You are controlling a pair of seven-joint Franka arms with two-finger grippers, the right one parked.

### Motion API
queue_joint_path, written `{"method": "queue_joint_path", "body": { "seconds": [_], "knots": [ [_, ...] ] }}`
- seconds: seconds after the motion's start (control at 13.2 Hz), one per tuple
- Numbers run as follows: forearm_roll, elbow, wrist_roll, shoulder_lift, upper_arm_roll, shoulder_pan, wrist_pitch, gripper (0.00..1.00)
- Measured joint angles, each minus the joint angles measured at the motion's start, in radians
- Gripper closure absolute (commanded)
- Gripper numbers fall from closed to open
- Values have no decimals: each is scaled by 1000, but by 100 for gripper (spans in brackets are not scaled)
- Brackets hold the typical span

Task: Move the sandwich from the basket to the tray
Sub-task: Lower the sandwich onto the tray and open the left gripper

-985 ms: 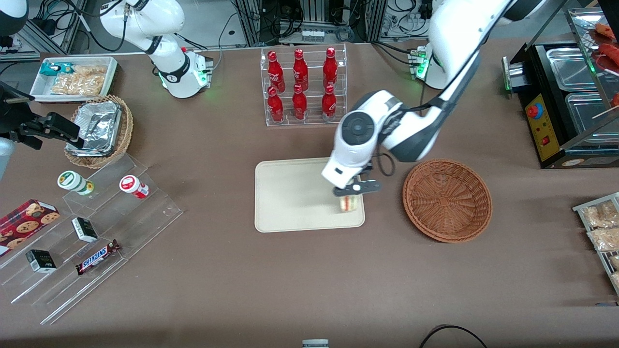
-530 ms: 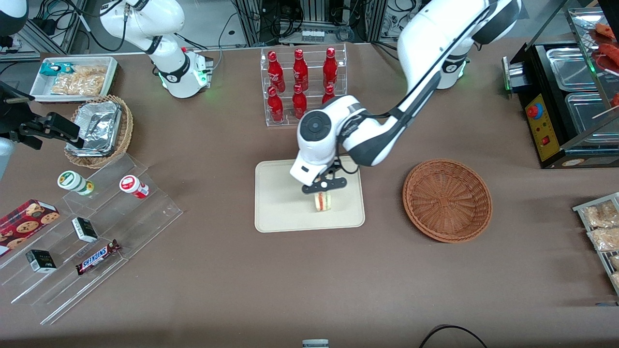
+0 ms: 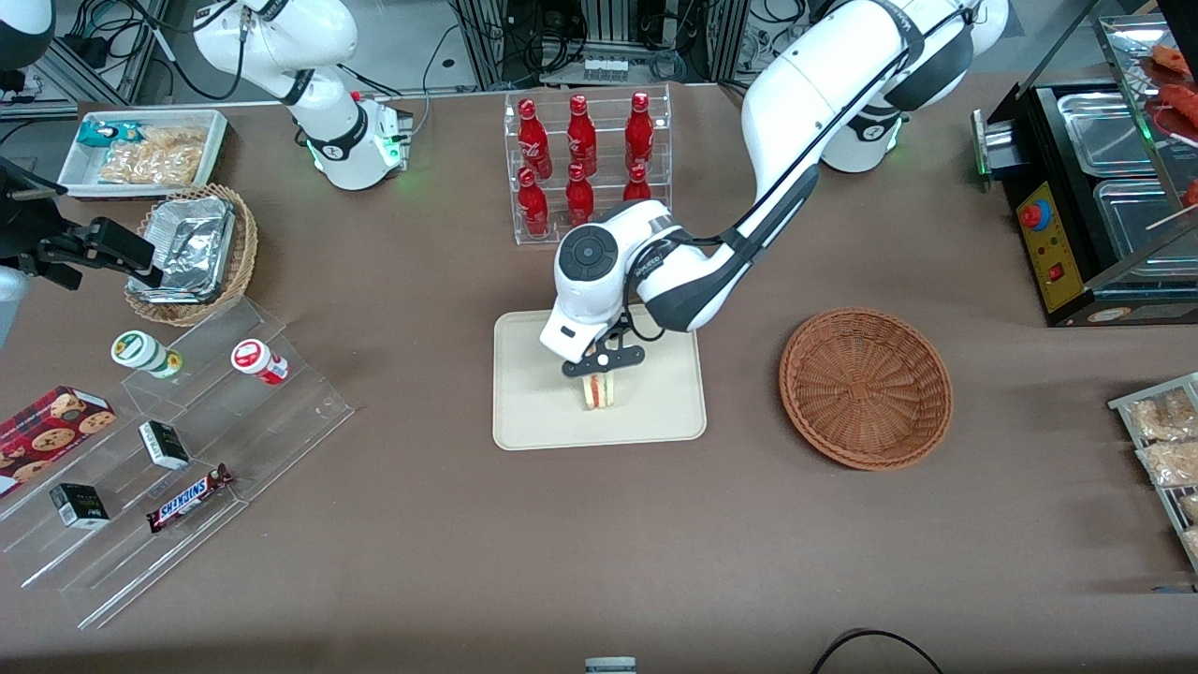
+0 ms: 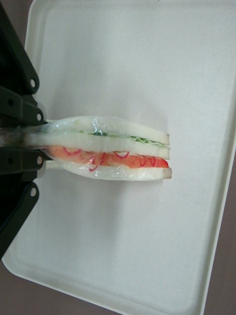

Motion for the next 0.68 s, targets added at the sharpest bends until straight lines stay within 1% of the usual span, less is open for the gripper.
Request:
{"method": "queue_joint_path", "body": {
  "seconds": [0.08,0.3,0.53,0.61,0.68],
  "knots": [
    [5,1,0,4,0,-2,4,100],
    [54,4,-1,13,0,-4,5,100],
    [62,6,-1,21,0,-4,6,100],
    [62,6,0,22,0,-4,6,98],
    [62,6,1,24,0,-5,6,81]
  ]
}}
